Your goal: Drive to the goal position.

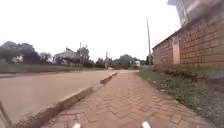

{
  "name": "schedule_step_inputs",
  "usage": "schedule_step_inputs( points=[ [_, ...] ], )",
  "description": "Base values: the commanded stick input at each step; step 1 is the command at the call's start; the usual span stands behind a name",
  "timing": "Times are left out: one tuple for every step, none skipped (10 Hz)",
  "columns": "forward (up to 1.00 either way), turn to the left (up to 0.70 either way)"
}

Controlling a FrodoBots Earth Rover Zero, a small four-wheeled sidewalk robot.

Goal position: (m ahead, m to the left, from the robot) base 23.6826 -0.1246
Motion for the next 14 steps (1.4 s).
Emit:
schedule_step_inputs(
  points=[
    [0.50,-0.43],
    [0.50,-0.33],
    [0.50,0.15],
    [0.50,0.14],
    [0.50,0.05],
    [0.50,0.13],
    [0.50,0.21],
    [0.50,-0.50],
    [0.50,-0.50],
    [0.50,-0.45],
    [0.50,-0.40],
    [0.50,0.18],
    [0.50,0.08],
    [0.50,0.00]
  ],
)
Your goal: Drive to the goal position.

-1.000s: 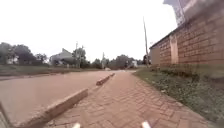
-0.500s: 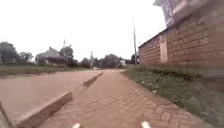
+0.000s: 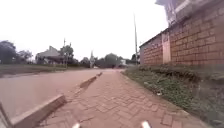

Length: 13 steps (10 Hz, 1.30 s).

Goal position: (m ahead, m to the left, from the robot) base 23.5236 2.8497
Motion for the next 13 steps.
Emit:
schedule_step_inputs(
  points=[
    [0.50,0.00],
    [0.50,0.00],
    [0.50,0.00],
    [0.50,0.00],
    [0.50,0.00],
    [0.50,0.00],
    [0.50,0.00],
    [0.50,0.00],
    [0.50,0.00],
    [0.50,0.00],
    [0.50,0.00],
    [0.50,0.00],
    [0.50,0.00]
  ],
)
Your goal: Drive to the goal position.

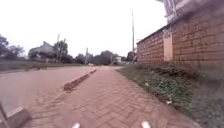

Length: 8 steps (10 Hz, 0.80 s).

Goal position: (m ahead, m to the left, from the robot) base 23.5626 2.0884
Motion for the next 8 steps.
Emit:
schedule_step_inputs(
  points=[
    [0.50,0.00],
    [0.50,0.00],
    [0.50,0.00],
    [0.50,0.00],
    [0.50,0.00],
    [0.50,0.00],
    [0.50,0.00],
    [0.50,0.01]
  ],
)
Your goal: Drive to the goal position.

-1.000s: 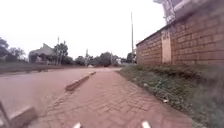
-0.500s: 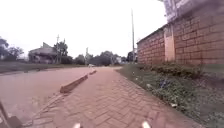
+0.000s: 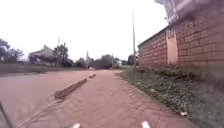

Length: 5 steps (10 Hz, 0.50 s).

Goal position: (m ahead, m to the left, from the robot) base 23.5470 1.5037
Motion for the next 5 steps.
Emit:
schedule_step_inputs(
  points=[
    [0.50,0.06],
    [0.50,0.11],
    [0.50,0.13],
    [0.50,0.11],
    [0.50,0.11]
  ],
)
